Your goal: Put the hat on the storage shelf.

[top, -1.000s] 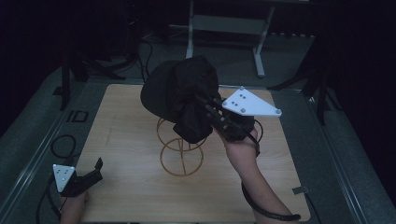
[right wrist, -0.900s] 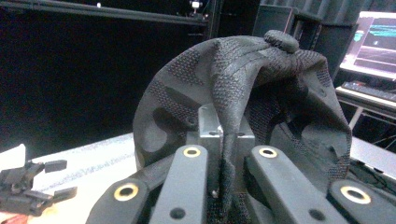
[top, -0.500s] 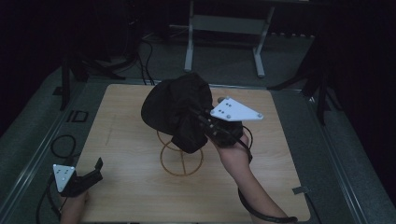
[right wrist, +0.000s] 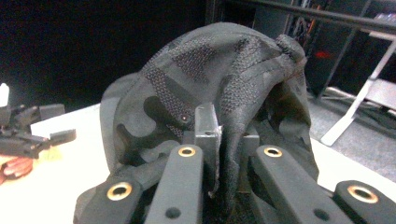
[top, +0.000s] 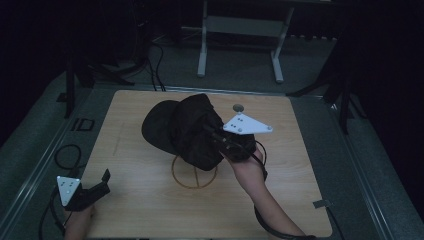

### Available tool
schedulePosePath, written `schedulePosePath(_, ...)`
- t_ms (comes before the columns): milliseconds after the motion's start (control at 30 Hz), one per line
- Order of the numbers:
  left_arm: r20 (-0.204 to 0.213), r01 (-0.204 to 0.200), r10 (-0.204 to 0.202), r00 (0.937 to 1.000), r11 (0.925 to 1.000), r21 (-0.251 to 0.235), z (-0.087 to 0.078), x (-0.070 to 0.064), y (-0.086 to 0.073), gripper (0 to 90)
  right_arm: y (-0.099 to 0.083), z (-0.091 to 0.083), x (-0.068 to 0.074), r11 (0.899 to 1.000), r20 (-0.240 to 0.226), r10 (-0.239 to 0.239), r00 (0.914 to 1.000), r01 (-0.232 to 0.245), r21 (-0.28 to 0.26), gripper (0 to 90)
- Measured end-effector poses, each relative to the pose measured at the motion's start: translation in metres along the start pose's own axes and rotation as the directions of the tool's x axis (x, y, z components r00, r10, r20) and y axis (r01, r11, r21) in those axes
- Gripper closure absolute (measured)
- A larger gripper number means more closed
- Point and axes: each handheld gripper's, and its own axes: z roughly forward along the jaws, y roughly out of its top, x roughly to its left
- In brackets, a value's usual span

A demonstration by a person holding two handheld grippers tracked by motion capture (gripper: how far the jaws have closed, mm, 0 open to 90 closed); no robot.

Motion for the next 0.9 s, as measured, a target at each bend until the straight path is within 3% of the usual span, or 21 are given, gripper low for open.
schedulePosePath(200,-0.001,-0.002,0.002,1.0000,1.0000,-0.002,0.000,0.000,0.000,1.8,-0.013,0.005,0.000,1.000,-0.001,0.002,1.0000,-0.002,0.015,78.6)
schedulePosePath(433,0.000,-0.004,0.004,1.0000,1.0000,-0.002,0.000,0.000,0.000,1.8,-0.024,0.007,-0.001,1.000,0.035,0.011,0.9993,-0.012,0.017,60.0)
schedulePosePath(900,0.000,-0.005,0.005,1.0000,1.0000,-0.004,0.000,0.000,0.000,1.8,-0.040,0.010,-0.009,0.995,0.001,0.091,0.9958,-0.091,0.031,41.4)
